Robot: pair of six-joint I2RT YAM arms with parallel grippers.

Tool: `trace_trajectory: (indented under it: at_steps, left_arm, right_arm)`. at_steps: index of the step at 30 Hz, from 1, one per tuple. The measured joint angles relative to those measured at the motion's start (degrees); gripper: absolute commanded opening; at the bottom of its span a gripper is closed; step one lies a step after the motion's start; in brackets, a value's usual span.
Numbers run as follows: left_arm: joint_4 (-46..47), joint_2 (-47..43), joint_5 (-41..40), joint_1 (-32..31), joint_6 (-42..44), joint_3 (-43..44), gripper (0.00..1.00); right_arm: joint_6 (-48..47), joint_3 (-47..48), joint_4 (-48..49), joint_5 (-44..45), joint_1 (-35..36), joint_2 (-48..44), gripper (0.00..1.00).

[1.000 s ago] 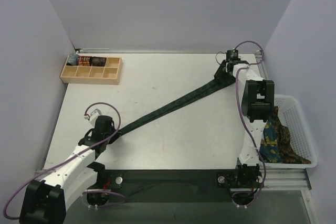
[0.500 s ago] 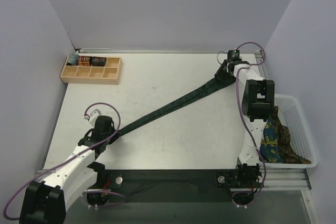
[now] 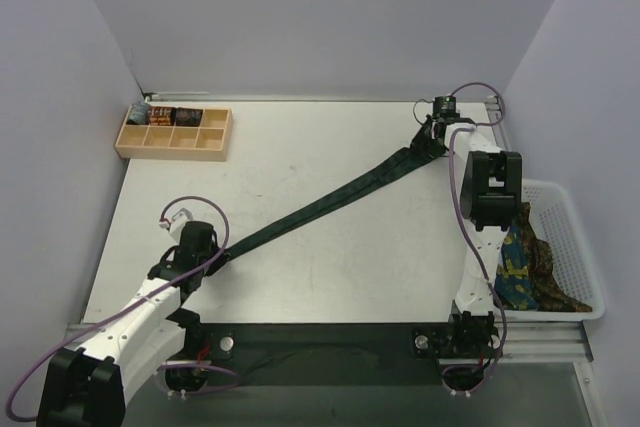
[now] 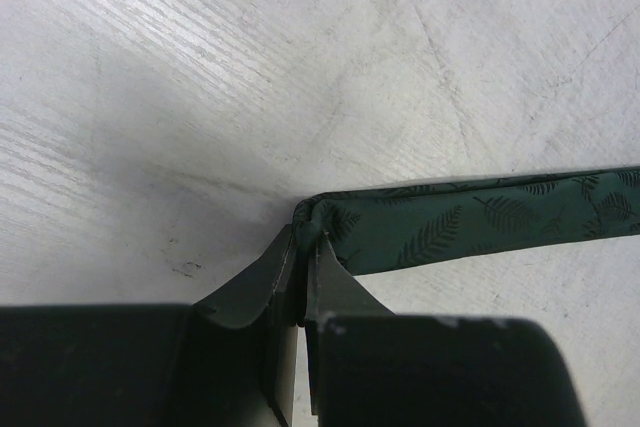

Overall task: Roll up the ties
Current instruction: Flatten the tie

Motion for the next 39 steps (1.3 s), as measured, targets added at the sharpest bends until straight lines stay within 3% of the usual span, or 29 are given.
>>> trace_trajectory:
  at_steps: [8,20,28,31,35,39]
  left_arm:
    - [-0.66,-0.55,-0.63,0.00,-0.09,0.00,0.00]
    - [-1.70,-1.16,-1.70,0.00,-0.83,0.00,0.00]
    - [-1.73,-1.11,-1.68,0.00,-0.92,0.00,0.01]
    - [-1.81,-0.81,-1.70,0.02,-0.85,0.24,0.08]
    - [-2.49,-0.55,-1.70,0.26,-0.24,1.38,0.37]
    - [-3.37,-0.57,-1.92,0.98,-0.04,2.93,0.42]
  right_arm:
    - [-2.27,-0.07,-0.04,0.72,0.00,-0.68,0.00]
    - [-4.33,-4.26,0.50,3.85,-0.11,-9.62,0.00]
    - [-2.91,-8.33,-0.13,4.74,-1.90,-9.40,0.00]
    - [-2.08,-8.39,-0.39,4.85,-2.21,-9.27,0.00]
    - [-1.33,-8.28,-1.01,5.20,-2.21,-9.05,0.00]
    - [-1.29,-7.96,-1.55,5.35,-2.40,-8.00,0.00]
